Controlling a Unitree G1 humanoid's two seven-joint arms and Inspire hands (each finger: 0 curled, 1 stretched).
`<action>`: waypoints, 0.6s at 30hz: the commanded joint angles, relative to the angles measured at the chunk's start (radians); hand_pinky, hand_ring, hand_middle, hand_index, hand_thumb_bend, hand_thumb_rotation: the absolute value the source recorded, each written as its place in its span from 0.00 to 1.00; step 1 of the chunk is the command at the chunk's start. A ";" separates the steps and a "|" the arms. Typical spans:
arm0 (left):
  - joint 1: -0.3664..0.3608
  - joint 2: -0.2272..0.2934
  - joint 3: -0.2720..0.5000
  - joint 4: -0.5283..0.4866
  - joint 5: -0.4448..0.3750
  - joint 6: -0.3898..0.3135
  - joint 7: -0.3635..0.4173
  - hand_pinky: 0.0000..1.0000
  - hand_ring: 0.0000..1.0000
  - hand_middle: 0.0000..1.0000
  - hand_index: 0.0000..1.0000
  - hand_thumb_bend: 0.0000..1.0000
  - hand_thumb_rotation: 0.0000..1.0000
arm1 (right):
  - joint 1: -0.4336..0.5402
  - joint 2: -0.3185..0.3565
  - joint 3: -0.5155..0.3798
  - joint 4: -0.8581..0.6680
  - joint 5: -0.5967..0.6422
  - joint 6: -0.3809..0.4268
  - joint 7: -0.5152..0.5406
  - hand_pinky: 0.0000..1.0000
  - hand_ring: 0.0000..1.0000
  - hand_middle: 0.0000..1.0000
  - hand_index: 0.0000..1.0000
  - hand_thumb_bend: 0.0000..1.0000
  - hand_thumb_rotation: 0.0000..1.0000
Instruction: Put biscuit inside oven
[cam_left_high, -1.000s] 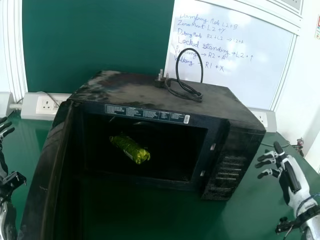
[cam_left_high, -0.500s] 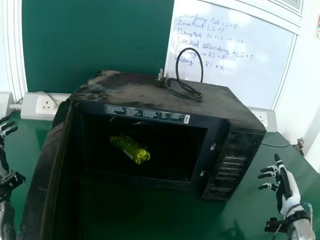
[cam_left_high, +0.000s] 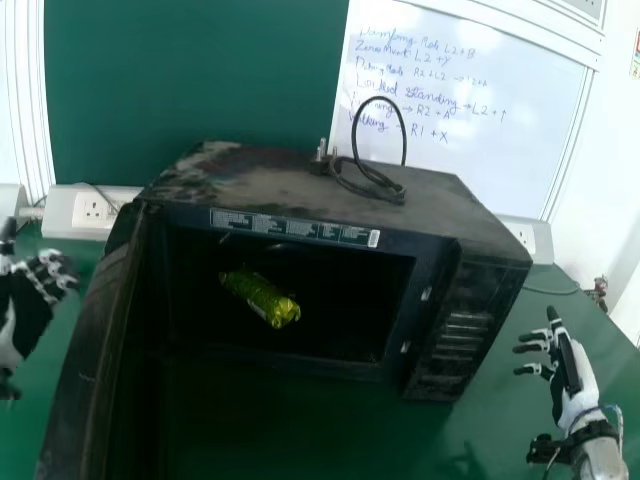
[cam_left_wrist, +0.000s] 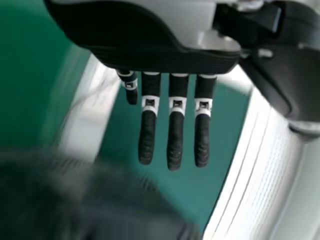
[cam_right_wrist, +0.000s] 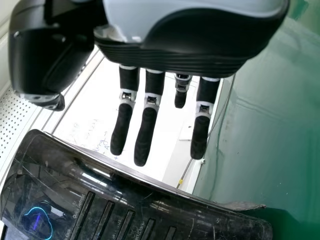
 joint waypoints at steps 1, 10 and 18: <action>0.014 0.037 -0.009 -0.001 -0.054 0.043 -0.095 0.36 0.40 0.43 0.42 0.91 1.00 | 0.003 0.005 0.001 -0.012 0.001 0.002 -0.004 0.39 0.38 0.41 0.44 0.72 0.72; 0.011 0.100 -0.042 -0.061 -0.169 0.119 -0.363 0.31 0.40 0.42 0.42 0.88 1.00 | 0.005 0.000 0.005 -0.016 0.000 -0.001 0.003 0.39 0.37 0.41 0.44 0.72 0.71; -0.010 0.178 -0.110 -0.090 -0.161 0.155 -0.474 0.26 0.36 0.40 0.42 0.99 1.00 | 0.008 0.006 0.004 -0.051 0.002 0.031 -0.008 0.40 0.38 0.41 0.44 0.72 0.69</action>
